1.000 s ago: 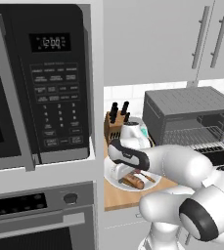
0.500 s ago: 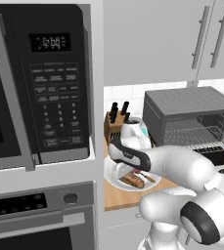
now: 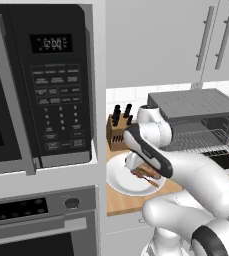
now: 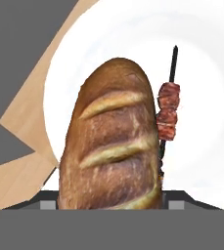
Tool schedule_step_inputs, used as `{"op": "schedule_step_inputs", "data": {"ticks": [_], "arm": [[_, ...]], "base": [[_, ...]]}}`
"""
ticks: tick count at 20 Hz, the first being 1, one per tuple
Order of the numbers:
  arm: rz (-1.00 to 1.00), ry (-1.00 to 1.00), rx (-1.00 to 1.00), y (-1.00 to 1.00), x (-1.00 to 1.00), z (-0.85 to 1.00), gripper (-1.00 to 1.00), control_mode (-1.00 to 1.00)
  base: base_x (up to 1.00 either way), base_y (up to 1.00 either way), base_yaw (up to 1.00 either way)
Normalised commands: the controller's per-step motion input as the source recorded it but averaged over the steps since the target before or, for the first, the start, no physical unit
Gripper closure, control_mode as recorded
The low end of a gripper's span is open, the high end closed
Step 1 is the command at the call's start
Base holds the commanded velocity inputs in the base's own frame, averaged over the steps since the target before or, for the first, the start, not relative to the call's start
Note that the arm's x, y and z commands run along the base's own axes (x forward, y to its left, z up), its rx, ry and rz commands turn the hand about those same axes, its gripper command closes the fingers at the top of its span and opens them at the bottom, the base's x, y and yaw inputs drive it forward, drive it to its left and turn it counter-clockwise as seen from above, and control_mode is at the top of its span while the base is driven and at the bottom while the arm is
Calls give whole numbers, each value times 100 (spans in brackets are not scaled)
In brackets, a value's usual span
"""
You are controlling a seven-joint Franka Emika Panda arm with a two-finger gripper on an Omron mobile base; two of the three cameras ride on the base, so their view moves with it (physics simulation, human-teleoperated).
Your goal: Pick up the kebab skewer and baguette bread, and place them inside the toaster oven. Close the toaster oven door and start by setting the timer.
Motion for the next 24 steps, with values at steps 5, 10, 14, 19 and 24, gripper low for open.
{"op": "schedule_step_inputs", "data": {"ticks": [5, 10, 14, 19, 24], "arm": [[0, -7, 0, -57, -28, 69, 100, -100], [2, -8, 0, -72, -22, 61, 100, -100], [22, -14, -1, -84, -9, 26, 100, -100], [32, -12, 0, -94, -1, 15, 100, -100], [25, -7, -1, -71, 6, 4, 100, -100]], "base": [[0, 0, 0], [0, 0, 0], [0, 0, 0], [0, 0, 0], [0, 0, 0]]}}
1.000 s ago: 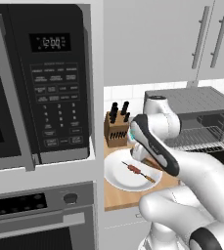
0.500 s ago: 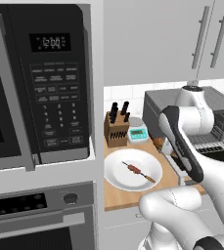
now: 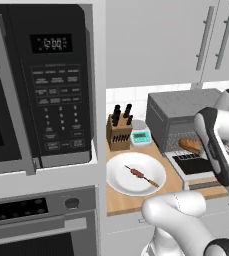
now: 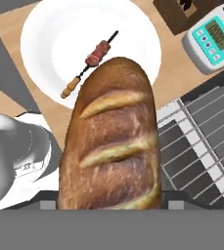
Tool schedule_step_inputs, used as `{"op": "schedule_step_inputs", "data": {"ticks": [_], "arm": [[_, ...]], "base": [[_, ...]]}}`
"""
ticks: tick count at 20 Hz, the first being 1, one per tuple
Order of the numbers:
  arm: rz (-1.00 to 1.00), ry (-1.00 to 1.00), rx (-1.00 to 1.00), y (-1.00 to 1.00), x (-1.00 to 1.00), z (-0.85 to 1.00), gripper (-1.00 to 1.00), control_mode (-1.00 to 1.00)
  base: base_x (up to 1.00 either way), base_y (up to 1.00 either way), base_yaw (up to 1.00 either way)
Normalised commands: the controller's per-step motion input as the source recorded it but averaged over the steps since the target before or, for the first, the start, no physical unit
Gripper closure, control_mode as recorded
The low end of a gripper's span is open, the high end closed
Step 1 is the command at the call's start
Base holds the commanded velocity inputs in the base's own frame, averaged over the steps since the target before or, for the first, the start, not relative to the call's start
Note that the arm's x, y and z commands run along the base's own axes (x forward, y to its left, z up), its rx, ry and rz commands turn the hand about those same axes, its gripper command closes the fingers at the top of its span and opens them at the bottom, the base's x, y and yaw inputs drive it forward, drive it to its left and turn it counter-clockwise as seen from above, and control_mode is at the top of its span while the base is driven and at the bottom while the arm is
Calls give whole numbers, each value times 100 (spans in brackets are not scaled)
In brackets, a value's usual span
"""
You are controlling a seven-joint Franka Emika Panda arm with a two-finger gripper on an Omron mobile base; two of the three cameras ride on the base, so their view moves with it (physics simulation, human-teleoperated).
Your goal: Pick up the kebab skewer and baguette bread, and place them inside the toaster oven. Close the toaster oven door and start by setting the timer.
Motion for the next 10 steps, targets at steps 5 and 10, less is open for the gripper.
{"op": "schedule_step_inputs", "data": {"ticks": [5, 10], "arm": [[12, -5, -7, -46, 17, 0, 100, -100], [21, -9, -8, -29, 23, 0, 100, -100]], "base": [[0, 0, 0], [0, 0, 0]]}}
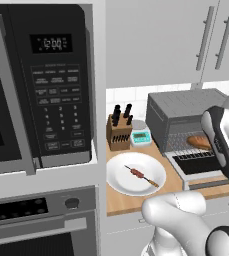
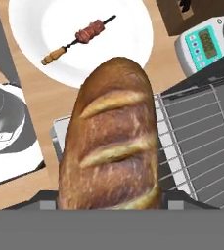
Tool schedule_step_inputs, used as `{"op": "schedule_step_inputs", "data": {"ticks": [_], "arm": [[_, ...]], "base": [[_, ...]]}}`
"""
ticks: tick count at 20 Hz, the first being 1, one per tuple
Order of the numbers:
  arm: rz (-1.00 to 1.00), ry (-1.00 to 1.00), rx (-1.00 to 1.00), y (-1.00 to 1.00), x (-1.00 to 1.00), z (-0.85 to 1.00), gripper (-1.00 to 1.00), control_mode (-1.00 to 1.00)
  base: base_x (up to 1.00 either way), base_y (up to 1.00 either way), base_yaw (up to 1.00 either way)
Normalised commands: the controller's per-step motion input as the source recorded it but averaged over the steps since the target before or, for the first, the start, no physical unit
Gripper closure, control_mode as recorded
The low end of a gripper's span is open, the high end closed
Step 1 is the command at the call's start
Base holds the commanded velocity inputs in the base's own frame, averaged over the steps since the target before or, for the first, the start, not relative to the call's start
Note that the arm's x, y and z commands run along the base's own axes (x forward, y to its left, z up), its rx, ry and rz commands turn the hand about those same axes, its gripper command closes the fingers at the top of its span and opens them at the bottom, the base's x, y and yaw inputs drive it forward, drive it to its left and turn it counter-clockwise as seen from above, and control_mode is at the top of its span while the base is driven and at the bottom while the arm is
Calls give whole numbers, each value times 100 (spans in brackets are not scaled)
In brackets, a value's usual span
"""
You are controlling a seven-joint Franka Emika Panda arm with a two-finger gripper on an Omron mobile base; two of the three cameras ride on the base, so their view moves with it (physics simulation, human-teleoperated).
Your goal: Pick up the kebab skewer and baguette bread, and place them inside the toaster oven. Close the toaster oven door and start by setting the timer.
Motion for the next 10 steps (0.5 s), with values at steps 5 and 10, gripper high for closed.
{"op": "schedule_step_inputs", "data": {"ticks": [5, 10], "arm": [[18, -30, -4, -29, 8, -3, 100, -100], [17, -26, 0, -20, 38, -17, 100, -100]], "base": [[0, 0, 0], [0, 0, 0]]}}
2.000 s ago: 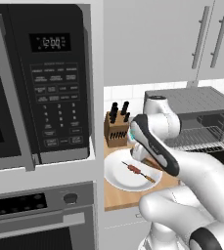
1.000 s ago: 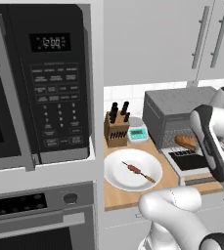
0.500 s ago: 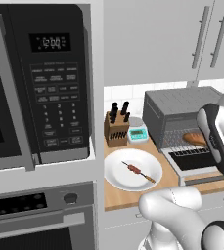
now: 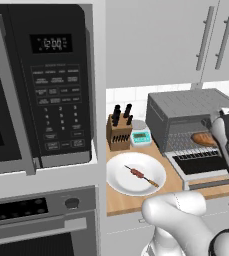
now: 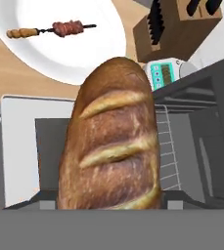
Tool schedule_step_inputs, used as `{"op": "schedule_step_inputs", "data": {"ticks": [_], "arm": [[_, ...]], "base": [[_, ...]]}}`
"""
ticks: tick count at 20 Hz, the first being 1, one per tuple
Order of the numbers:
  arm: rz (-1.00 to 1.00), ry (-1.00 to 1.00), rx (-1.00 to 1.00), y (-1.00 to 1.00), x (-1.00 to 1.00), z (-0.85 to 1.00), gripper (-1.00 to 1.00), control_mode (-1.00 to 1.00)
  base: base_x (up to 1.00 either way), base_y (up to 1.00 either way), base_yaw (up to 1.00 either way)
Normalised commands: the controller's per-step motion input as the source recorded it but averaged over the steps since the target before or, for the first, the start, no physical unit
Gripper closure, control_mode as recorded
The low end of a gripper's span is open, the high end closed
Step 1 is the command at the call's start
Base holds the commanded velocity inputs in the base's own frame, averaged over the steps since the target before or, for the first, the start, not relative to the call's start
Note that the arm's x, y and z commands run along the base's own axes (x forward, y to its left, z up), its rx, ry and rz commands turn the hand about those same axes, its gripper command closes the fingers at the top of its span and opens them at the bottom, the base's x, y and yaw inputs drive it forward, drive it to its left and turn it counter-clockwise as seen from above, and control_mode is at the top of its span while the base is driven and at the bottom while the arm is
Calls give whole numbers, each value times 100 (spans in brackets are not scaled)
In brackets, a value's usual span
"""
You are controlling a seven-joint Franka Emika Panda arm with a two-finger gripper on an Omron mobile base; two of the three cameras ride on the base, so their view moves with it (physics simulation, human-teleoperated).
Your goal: Pick up the kebab skewer and baguette bread, and place them inside the toaster oven. Close the toaster oven door and start by setting the timer.
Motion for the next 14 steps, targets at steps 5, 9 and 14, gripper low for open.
{"op": "schedule_step_inputs", "data": {"ticks": [5, 9, 14], "arm": [[19, -13, -1, -25, 52, -23, 100, -100], [2, 0, 0, -28, 57, -10, 100, -100], [0, 0, 0, -18, 61, -17, 100, -100]], "base": [[0, 0, 0], [0, 0, 0], [0, 0, 0]]}}
